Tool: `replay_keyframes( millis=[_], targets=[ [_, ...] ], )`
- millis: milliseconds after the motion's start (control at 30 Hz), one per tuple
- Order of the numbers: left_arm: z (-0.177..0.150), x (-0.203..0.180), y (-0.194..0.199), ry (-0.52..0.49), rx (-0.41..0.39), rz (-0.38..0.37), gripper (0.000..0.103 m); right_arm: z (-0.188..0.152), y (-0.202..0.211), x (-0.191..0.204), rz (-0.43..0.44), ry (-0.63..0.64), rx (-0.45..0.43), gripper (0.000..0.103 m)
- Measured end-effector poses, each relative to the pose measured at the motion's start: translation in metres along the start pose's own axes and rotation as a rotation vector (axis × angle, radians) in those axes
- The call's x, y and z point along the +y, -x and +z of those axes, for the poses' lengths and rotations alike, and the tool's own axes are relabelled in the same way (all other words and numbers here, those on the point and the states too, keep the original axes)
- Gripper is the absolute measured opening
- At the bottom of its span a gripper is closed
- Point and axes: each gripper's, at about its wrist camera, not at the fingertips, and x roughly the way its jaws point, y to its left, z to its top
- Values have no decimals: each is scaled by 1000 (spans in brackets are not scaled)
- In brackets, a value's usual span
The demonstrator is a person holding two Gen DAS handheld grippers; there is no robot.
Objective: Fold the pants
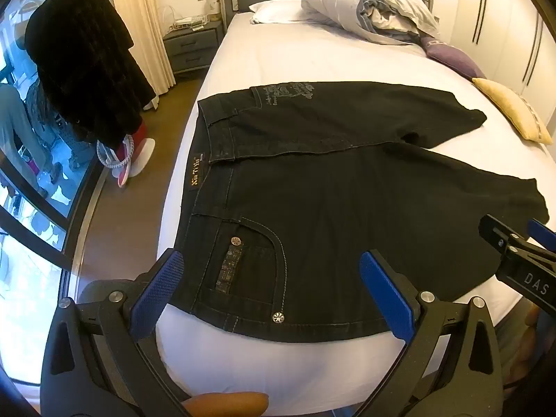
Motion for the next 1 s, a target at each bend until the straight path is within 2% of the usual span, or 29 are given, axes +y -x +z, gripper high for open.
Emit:
replay_keyframes(
  millis=[1000],
  targets=[
    [0, 0, 0, -1, -1, -1, 103, -2, -3, 3, -4, 7, 1, 103]
  ],
)
